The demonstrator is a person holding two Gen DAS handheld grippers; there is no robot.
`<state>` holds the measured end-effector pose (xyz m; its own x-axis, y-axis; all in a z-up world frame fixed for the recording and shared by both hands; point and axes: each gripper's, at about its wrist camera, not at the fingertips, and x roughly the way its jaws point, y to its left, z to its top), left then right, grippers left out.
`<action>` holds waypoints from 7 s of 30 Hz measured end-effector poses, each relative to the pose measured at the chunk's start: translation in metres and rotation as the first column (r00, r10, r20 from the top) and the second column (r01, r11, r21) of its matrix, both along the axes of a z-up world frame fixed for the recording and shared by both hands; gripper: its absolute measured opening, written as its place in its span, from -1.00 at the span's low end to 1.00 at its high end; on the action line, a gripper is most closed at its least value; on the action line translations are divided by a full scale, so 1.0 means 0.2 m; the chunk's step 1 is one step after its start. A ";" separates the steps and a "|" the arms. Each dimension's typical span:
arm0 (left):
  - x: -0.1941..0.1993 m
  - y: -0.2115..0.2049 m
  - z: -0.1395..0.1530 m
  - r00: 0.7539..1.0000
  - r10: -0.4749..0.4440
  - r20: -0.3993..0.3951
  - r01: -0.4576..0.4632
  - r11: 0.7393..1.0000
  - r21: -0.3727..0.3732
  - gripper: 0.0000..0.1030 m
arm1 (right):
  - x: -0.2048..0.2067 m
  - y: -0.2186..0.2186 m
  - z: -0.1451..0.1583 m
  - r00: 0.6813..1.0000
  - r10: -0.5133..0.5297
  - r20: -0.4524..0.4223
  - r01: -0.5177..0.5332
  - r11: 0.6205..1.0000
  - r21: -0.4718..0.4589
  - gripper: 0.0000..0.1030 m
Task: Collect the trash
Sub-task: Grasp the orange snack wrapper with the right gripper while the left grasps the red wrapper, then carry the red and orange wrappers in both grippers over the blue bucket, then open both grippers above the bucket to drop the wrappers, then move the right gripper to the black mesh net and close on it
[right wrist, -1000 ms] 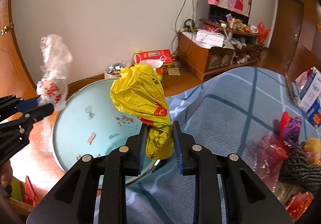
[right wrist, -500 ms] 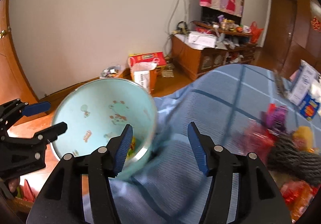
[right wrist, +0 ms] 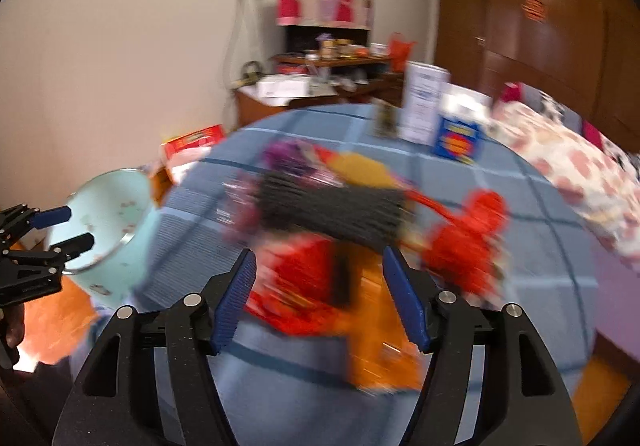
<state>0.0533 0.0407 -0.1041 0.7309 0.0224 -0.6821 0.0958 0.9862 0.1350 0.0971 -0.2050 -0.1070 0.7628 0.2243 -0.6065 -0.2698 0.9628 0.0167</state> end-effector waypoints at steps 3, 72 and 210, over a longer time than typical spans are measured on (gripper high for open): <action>0.03 -0.13 -0.01 0.999 -0.046 0.004 0.046 0.999 0.009 0.25 | -0.03 -0.15 -0.05 0.998 -0.062 -0.022 0.062 0.998 0.007 0.28; -0.01 -0.78 0.31 0.926 -0.362 0.104 0.370 0.927 -0.066 -0.77 | -0.21 -0.54 -0.11 0.987 -0.162 -0.019 0.163 0.983 0.081 -0.65; 0.02 -0.15 -0.02 0.995 -0.100 -0.011 0.099 0.995 -0.019 -0.01 | -0.11 -0.26 -0.07 0.996 -0.081 -0.032 0.082 0.996 0.024 0.25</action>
